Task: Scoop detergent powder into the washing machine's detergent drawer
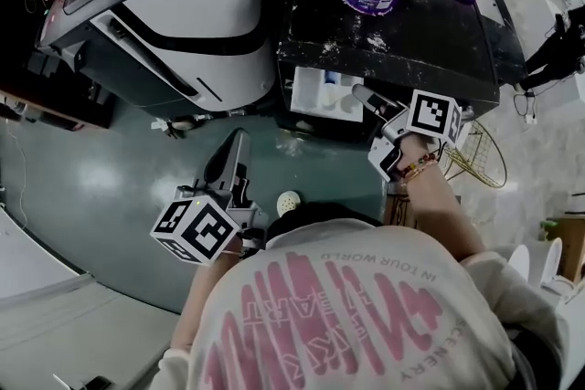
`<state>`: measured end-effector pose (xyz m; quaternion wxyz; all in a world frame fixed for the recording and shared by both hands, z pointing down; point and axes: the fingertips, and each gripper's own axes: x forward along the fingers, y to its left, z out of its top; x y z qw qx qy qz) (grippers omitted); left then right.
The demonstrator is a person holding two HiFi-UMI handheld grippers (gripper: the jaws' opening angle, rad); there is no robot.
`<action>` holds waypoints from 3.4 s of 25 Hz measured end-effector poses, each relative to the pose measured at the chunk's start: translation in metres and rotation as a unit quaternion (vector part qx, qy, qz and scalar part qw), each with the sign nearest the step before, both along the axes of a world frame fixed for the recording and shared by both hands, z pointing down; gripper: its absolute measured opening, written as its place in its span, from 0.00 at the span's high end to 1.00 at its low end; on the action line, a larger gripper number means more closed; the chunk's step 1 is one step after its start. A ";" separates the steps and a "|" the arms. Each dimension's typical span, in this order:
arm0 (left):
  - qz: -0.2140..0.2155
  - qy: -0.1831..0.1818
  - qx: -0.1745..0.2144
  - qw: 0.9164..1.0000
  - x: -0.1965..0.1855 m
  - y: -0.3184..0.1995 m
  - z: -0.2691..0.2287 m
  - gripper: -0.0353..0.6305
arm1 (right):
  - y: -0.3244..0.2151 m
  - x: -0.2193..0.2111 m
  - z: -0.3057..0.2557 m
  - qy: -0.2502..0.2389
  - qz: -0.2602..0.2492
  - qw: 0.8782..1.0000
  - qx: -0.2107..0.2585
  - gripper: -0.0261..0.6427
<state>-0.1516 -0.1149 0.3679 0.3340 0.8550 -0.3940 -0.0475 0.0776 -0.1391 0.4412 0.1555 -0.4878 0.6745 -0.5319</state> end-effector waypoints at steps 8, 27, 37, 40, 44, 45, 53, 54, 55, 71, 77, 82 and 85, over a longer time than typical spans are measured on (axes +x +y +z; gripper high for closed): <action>-0.007 0.007 -0.009 1.000 -0.019 -0.022 0.008 0.95 | -0.019 -0.016 0.003 0.089 -0.028 0.996 0.000 0.96; 0.049 0.012 0.017 0.999 -0.014 -0.078 -0.001 0.94 | -0.028 -0.051 0.018 0.259 -0.120 0.958 -0.043 0.96; 0.073 0.023 0.023 0.997 -0.010 -0.094 0.000 0.94 | -0.030 -0.069 0.023 0.387 -0.185 0.902 -0.048 0.96; 0.071 0.028 0.026 0.997 -0.014 -0.098 0.002 0.95 | -0.029 -0.077 0.027 0.430 -0.216 0.875 -0.047 0.96; 0.074 0.029 0.027 0.996 -0.016 -0.099 0.004 0.94 | -0.027 -0.086 0.033 0.459 -0.248 0.852 -0.043 0.96; 0.076 0.028 0.026 0.996 -0.016 -0.099 0.005 0.94 | -0.026 -0.088 0.035 0.466 -0.256 0.846 -0.042 0.96; 0.084 0.023 0.021 0.996 -0.017 -0.098 0.011 0.94 | -0.021 -0.101 0.044 0.541 -0.310 0.781 -0.028 0.96; 0.085 0.022 0.021 0.996 -0.017 -0.097 0.011 0.94 | -0.020 -0.102 0.045 0.547 -0.315 0.776 -0.027 0.96; 0.086 0.022 0.021 0.996 -0.017 -0.097 0.012 0.94 | -0.020 -0.102 0.045 0.553 -0.318 0.770 -0.025 0.96; 0.086 0.023 0.014 0.996 -0.029 -0.086 0.020 0.95 | -0.014 -0.107 0.047 0.637 -0.338 0.693 -0.010 0.96; 0.083 0.026 0.020 0.996 -0.033 -0.084 0.019 0.95 | -0.014 -0.104 0.048 0.660 -0.339 0.670 -0.002 0.96; 0.075 0.015 0.020 0.997 -0.036 -0.080 0.022 0.95 | -0.014 -0.102 0.048 0.673 -0.333 0.661 0.014 0.96; 0.072 0.018 0.022 0.997 -0.032 -0.077 0.019 0.94 | -0.015 -0.097 0.041 0.683 -0.318 0.657 0.027 0.96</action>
